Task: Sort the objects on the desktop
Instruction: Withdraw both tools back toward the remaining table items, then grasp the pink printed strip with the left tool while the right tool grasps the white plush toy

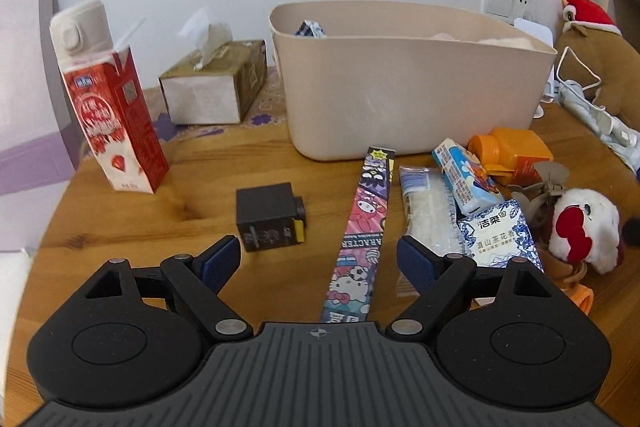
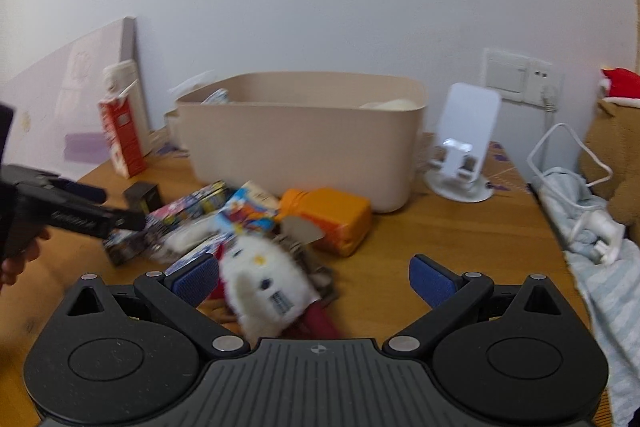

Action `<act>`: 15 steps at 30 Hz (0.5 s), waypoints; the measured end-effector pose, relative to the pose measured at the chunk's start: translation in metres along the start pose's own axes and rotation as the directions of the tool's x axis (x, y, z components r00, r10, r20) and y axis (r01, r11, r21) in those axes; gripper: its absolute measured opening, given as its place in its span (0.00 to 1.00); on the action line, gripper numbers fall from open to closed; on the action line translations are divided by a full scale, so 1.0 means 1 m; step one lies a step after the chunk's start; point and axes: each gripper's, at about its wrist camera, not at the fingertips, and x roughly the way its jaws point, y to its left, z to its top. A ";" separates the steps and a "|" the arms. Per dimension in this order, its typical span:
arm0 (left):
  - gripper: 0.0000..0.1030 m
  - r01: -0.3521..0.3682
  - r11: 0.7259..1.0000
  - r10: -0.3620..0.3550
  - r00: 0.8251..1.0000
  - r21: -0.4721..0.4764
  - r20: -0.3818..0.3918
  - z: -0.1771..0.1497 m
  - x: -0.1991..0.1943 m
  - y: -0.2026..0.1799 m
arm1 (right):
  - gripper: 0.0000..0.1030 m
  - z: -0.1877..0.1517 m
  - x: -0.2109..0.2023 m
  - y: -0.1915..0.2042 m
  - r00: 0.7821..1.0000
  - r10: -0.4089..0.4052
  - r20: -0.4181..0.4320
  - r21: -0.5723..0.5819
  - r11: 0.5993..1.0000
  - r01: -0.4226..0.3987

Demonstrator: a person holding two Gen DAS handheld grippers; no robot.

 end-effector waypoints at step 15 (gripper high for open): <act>0.72 0.034 0.999 -0.035 0.999 -0.032 -0.041 0.000 0.019 -0.005 | 0.70 -0.008 0.026 0.006 0.997 0.041 -0.070 0.016 0.999 -0.040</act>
